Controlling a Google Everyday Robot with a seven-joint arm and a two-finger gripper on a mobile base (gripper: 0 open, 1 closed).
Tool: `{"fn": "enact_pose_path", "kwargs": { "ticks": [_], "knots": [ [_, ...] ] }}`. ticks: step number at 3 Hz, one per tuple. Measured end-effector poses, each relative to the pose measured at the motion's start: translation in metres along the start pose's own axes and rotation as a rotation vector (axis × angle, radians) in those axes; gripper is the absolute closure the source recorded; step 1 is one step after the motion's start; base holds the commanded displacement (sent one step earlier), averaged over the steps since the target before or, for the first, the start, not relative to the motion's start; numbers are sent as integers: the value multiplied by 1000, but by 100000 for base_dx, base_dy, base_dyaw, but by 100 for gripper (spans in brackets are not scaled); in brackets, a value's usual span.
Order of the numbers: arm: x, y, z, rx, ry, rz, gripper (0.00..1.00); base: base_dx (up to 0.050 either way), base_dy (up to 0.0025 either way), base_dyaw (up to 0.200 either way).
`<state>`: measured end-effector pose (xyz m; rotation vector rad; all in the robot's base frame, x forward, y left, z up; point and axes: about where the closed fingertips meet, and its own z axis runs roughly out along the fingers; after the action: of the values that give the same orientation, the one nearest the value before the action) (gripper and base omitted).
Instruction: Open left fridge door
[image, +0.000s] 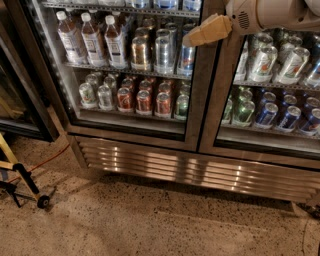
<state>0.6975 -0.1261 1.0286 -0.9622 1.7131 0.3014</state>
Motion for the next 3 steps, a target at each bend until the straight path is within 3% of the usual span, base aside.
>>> {"fn": "enact_pose_path", "kwargs": {
  "ticks": [3],
  "knots": [
    [3, 8, 8, -45, -6, 28, 0, 0, 0, 0]
  ]
}}
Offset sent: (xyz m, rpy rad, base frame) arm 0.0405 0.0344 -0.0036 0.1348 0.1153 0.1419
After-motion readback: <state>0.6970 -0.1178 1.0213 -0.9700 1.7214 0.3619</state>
